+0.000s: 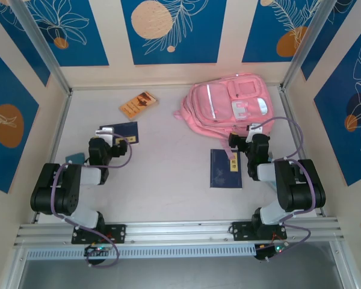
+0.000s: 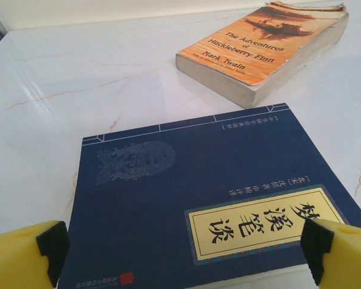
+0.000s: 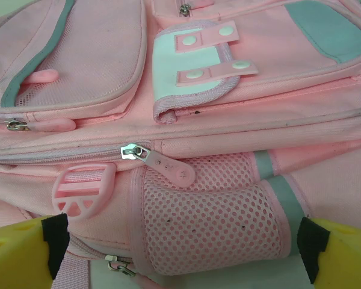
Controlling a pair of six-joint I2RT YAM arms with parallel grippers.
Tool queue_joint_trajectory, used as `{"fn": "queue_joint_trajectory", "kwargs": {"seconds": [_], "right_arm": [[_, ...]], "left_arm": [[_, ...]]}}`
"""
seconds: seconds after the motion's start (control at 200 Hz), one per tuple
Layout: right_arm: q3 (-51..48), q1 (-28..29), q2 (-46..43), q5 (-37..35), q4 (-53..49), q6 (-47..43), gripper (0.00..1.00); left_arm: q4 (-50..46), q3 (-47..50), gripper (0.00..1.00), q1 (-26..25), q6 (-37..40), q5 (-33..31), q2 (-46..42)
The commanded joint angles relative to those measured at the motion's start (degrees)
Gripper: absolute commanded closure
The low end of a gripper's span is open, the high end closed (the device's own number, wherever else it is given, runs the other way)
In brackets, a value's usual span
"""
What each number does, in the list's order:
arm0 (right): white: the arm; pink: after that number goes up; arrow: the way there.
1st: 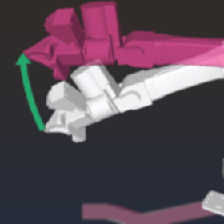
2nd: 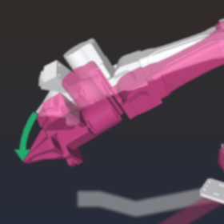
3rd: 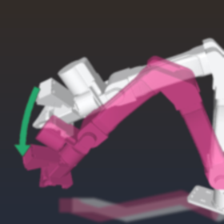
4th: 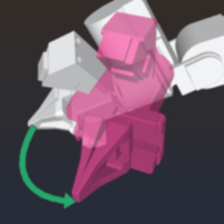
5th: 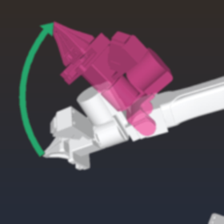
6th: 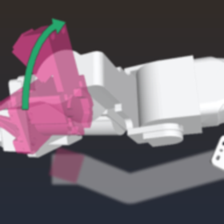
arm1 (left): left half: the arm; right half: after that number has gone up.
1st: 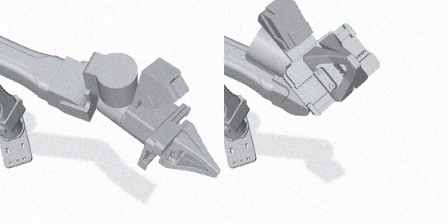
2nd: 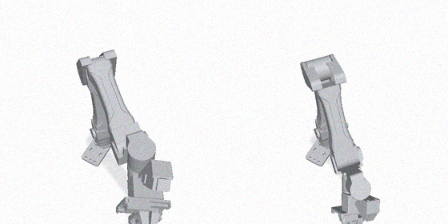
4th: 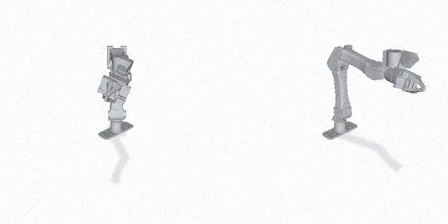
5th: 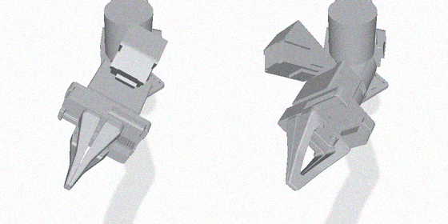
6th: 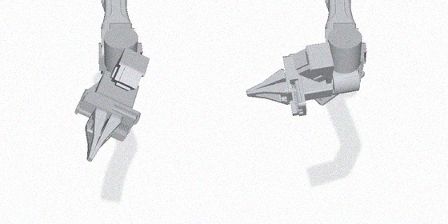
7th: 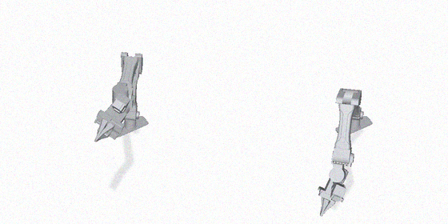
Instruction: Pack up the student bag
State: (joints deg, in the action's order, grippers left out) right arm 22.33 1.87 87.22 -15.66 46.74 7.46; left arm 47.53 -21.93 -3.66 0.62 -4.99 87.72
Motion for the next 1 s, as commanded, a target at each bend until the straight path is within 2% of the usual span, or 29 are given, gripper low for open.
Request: {"fn": "queue_joint_trajectory", "kwargs": {"seconds": [0.0, 0.59, 0.77, 0.89, 0.995], "right_arm": [[0.2, 0.2, 0.2, -1.1, 2.5, 0.4, 0.01], [-0.3, 0.2, 0.0, -0.9, 3.0, 0.4, 0.01], [-0.7, 0.4, -3.6, -0.7, 1.2, 0.0, 0.01], [2.9, 0.7, -11.4, -2.9, -11.3, 0.7, 0.01], [9.1, 0.7, -16.9, -4.2, -26.3, 5.0, 0.01]], "left_arm": [[0.7, -0.7, 0.0, -0.4, 1.1, -0.5, 0.3], [1.2, -0.5, 0.0, -0.4, 1.2, -0.3, 0.1], [-10.5, -4.4, 0.0, -0.3, 0.3, -2.9, -5.5], [-21.1, -8.2, 0.0, -0.4, -0.6, -2.9, -10.3], [-32.3, -13.6, 0.0, -0.3, -3.2, -1.0, -13.6]]}}
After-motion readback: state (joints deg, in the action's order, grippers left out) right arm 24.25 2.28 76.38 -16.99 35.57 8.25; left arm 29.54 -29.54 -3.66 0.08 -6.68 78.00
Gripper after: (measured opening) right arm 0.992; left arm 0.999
